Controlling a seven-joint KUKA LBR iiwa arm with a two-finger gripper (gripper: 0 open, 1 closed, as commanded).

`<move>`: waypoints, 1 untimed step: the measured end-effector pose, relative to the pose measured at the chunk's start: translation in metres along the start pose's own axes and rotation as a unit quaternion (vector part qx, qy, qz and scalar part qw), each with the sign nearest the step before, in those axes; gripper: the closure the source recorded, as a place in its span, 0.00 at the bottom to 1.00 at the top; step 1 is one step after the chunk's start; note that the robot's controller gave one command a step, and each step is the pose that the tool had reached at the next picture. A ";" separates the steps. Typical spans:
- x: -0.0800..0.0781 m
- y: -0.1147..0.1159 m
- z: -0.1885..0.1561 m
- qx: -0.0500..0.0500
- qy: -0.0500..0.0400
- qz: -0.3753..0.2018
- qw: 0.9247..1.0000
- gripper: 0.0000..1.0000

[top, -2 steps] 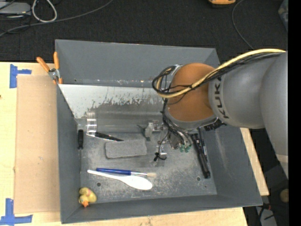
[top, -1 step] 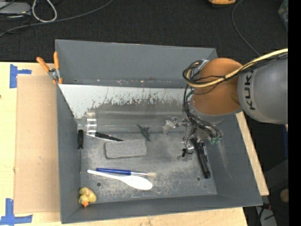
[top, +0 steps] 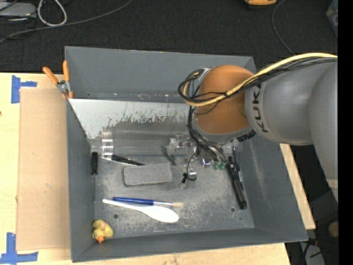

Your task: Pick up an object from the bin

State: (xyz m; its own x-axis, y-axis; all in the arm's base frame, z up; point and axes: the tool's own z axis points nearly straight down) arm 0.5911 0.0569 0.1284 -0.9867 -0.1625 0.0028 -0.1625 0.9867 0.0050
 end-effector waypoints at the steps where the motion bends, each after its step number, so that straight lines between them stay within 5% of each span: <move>1: -0.020 0.010 0.036 0.003 -0.002 -0.126 0.992 0.00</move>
Offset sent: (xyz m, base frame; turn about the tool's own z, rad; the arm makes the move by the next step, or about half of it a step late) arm 0.0153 0.0684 -0.0584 0.0586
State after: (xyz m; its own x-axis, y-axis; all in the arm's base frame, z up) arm 0.6091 0.0704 0.0922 -0.9151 -0.4033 -0.0013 -0.4033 0.9151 -0.0014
